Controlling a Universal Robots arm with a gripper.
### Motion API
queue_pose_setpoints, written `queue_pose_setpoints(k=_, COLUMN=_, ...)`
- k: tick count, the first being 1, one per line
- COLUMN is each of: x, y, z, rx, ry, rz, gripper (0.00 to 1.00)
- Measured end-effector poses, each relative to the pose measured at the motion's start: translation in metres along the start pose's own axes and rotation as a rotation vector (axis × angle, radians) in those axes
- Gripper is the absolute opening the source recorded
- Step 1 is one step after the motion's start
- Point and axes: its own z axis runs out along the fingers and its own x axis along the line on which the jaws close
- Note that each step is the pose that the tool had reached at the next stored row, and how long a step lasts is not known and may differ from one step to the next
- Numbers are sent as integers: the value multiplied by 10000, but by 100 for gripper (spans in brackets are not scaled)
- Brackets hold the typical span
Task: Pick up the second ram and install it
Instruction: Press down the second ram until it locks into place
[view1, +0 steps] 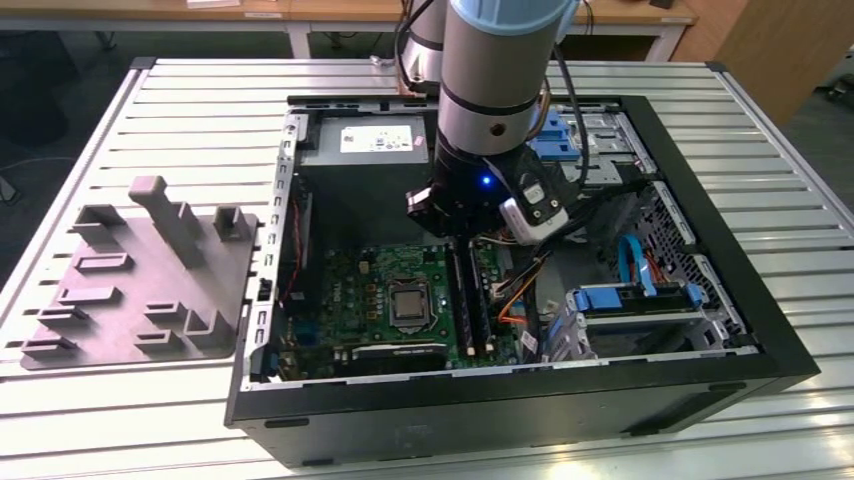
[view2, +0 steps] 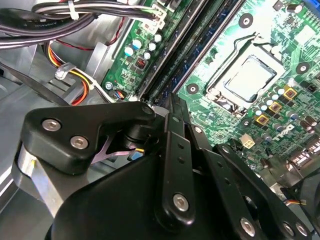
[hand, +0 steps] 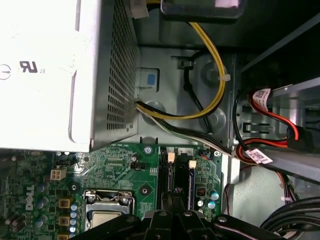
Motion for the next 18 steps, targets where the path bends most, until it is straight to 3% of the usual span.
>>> queue_pose_setpoints(k=5, x=-1, y=50, z=18, rx=-1, ry=-1, rz=0, gripper=10)
queue_pose_setpoints(k=9, x=-2, y=77, z=75, rx=-2, ry=-1, rz=0, gripper=10)
queue_pose_setpoints(k=18, x=-1, y=77, z=127, rx=-10, ry=-1, rz=0, gripper=10)
